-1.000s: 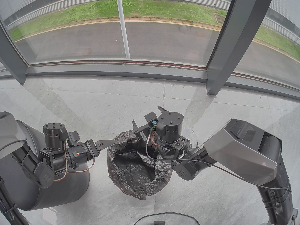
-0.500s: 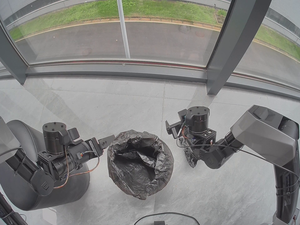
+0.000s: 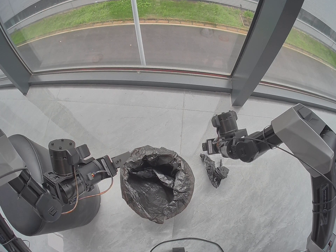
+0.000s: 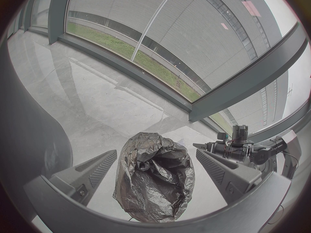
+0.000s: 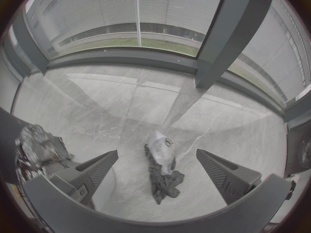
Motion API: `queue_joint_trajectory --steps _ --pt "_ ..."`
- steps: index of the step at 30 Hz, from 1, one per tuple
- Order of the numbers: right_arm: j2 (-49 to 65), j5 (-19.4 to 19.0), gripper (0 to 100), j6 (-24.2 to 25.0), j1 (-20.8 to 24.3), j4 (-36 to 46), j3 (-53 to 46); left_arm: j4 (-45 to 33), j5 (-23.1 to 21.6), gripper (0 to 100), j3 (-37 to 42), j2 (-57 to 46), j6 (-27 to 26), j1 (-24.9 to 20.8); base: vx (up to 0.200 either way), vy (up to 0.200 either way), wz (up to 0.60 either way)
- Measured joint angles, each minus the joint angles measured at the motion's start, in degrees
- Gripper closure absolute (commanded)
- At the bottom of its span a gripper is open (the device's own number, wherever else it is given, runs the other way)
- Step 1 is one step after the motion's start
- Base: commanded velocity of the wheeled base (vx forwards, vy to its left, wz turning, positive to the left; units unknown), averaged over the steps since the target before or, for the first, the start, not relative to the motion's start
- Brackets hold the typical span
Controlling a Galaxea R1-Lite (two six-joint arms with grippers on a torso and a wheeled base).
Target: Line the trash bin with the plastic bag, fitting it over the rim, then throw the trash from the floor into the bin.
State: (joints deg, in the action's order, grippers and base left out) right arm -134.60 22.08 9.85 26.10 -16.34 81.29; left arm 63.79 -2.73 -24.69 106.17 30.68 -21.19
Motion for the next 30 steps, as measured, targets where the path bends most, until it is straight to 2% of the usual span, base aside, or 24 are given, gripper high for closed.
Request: queue_joint_trajectory --steps 4,12,15,24,30 --pt "-0.8 -3.3 0 2.3 -0.6 6.2 6.3 0.2 -0.2 0 0.2 0.2 0.1 0.0 0.0 0.0 0.0" --pt "-6.1 -6.0 0 -1.2 -3.6 7.1 13.1 0.5 -0.4 0 0.4 1.0 0.1 0.1 0.0 0.0 0.0" --pt "-8.3 -8.8 0 -1.6 -4.4 8.8 15.2 0.4 -0.5 0 0.4 1.2 0.1 0.2 0.0 0.0 0.0" --pt "-14.0 -9.5 0 -5.2 -5.2 9.9 20.8 0.5 -0.5 0 0.4 1.8 0.2 0.3 0.0 0.0 0.0" --pt "-16.8 -9.4 0 -5.4 -5.2 10.0 22.1 0.5 -0.5 0 0.4 2.0 0.2 0.3 0.0 0.0 0.0"
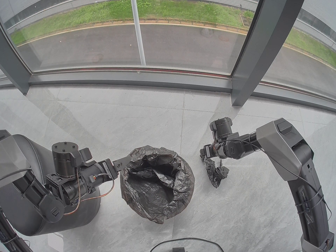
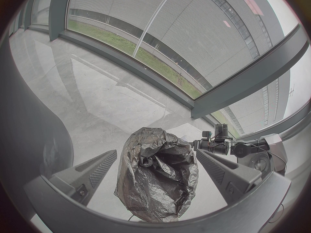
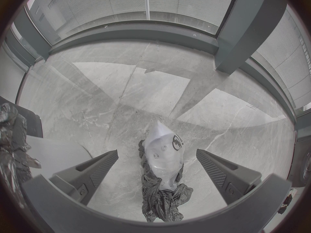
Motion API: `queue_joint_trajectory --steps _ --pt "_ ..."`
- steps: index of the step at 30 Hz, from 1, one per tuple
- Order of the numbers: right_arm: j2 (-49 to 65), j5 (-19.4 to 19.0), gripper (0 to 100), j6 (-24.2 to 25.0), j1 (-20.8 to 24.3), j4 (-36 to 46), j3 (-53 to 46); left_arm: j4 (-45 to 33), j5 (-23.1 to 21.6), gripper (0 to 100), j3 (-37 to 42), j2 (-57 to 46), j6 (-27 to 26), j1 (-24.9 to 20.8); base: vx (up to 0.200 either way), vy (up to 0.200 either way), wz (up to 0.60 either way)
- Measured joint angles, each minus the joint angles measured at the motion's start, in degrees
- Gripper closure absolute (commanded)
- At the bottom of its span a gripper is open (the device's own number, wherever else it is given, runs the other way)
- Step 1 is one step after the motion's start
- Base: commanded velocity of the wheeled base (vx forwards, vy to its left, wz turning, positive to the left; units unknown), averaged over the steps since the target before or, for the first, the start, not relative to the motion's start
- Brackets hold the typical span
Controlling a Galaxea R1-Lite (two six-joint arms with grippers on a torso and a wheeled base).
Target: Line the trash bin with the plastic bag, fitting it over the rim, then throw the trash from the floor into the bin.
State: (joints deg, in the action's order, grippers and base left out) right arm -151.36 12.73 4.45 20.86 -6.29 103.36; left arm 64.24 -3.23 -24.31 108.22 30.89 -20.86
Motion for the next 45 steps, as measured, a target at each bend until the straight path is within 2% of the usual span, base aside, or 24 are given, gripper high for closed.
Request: queue_joint_trajectory --steps 13,26,45 --pt "-3.2 -0.3 0 -0.1 0.0 0.0 0.5 0.0 0.0 0 -0.1 0.7 -0.1 0.0 0.0 0.0 0.0" --pt "-6.0 -0.8 0 0.3 -0.9 6.0 7.9 0.1 0.0 0 0.0 1.4 -0.1 0.0 0.0 0.0 0.0" --pt "-8.5 -1.7 0 1.0 -1.1 6.6 11.3 0.1 0.1 0 -0.1 2.5 0.0 0.0 0.0 0.0 0.0"
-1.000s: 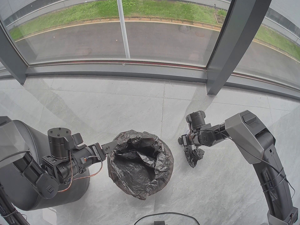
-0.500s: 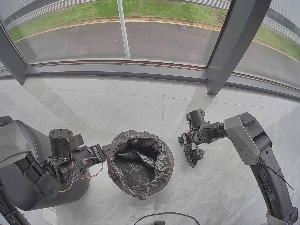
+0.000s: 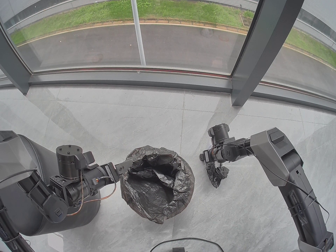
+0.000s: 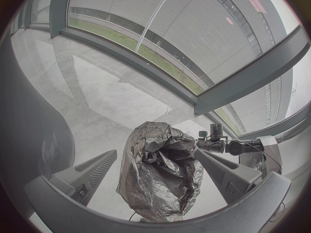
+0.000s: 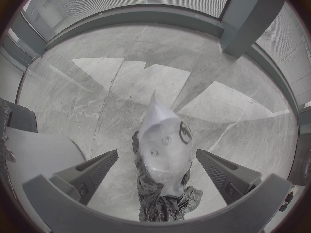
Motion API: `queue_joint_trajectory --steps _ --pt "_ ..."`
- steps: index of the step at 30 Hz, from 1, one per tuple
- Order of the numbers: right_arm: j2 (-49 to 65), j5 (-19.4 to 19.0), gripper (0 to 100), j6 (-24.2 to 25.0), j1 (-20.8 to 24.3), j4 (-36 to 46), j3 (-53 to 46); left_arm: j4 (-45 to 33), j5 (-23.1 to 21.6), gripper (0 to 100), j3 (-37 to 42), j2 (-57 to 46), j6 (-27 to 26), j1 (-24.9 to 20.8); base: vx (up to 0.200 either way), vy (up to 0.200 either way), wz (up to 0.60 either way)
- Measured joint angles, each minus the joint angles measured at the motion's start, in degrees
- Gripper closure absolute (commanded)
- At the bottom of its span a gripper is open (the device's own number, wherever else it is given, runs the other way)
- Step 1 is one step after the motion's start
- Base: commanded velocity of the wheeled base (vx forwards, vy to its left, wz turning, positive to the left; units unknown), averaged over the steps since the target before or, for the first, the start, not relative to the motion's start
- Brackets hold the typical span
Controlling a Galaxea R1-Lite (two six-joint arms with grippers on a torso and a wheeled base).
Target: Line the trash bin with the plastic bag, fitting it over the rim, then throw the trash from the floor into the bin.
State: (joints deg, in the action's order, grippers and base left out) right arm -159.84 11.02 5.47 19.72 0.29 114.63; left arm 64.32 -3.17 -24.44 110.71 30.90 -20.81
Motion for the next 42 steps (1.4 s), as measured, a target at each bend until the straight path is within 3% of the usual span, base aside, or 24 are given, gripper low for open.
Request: queue_joint_trajectory --steps 6,18,19,42 --pt "-0.5 -2.2 0 3.0 -0.3 2.0 0.0 0.4 0.0 0 0.0 0.5 0.0 0.0 0.0 0.0 0.0" --pt "-1.4 -2.4 0 3.4 -0.2 2.2 0.0 7.2 0.0 0 1.4 2.4 -0.1 0.0 0.0 0.0 0.0" --pt "-1.4 -2.4 100 3.4 -0.2 2.2 0.0 7.2 0.0 0 1.4 2.5 -0.1 0.0 0.0 0.0 0.0" --pt "1.2 -1.7 100 4.7 0.0 3.3 0.0 7.4 0.0 0 1.7 2.7 0.0 0.0 0.0 0.0 0.0"
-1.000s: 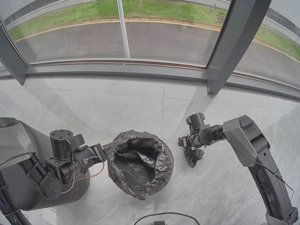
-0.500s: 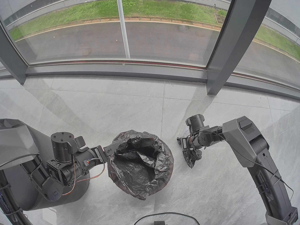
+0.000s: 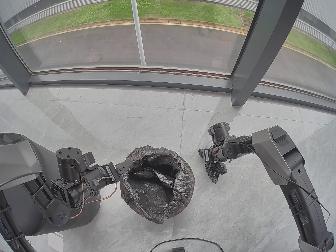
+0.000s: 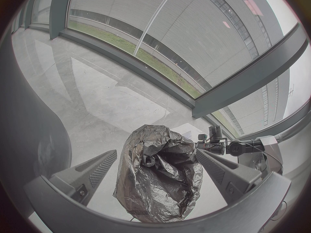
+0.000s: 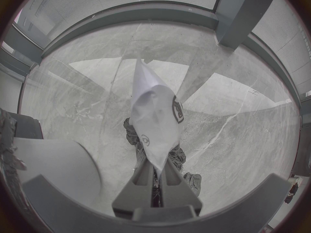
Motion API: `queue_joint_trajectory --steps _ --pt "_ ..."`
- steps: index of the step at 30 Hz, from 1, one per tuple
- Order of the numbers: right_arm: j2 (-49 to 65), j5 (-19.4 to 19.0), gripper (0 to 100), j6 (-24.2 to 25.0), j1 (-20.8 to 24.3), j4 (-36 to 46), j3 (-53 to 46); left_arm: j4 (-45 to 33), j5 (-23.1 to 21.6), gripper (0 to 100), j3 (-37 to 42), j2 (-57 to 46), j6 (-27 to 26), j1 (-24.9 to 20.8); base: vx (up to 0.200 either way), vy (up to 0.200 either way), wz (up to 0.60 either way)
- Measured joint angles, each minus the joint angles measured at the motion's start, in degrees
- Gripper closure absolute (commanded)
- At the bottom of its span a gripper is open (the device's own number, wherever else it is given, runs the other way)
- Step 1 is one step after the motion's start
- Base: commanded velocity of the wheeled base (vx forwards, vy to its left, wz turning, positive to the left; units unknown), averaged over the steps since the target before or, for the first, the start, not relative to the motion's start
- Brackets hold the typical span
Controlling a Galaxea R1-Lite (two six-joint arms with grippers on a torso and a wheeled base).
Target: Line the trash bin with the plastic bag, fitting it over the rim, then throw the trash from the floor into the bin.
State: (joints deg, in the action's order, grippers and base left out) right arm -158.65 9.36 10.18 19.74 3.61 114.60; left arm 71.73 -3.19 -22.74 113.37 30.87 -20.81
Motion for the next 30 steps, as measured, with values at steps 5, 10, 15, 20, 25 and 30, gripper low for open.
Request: queue_joint_trajectory --steps 5,10,15,20,25,30 --pt "4.0 1.3 100 0.2 0.5 3.4 0.0 0.0 0.0 0 0.1 -0.6 0.0 0.0 0.0 0.0 0.0" --pt "9.4 4.0 100 0.7 1.0 4.9 0.0 0.0 0.0 0 0.2 -1.1 0.0 0.0 0.0 0.0 0.0" --pt "16.3 4.8 100 1.5 1.6 5.1 -1.0 0.0 0.0 0 0.2 -1.3 -0.1 0.0 0.0 0.0 0.0" --pt "24.9 4.8 100 2.0 2.6 5.3 -4.4 0.0 0.1 0 0.5 -1.8 -0.2 0.0 0.0 0.0 0.0" --pt "33.8 4.7 100 2.6 5.4 5.3 -10.1 -0.5 0.1 0 0.8 -3.8 -0.4 0.0 0.0 0.0 0.0" --pt "40.3 4.6 100 4.0 10.0 5.1 -17.7 -0.5 0.5 0 1.4 -6.9 -2.3 0.3 0.0 0.0 0.0"
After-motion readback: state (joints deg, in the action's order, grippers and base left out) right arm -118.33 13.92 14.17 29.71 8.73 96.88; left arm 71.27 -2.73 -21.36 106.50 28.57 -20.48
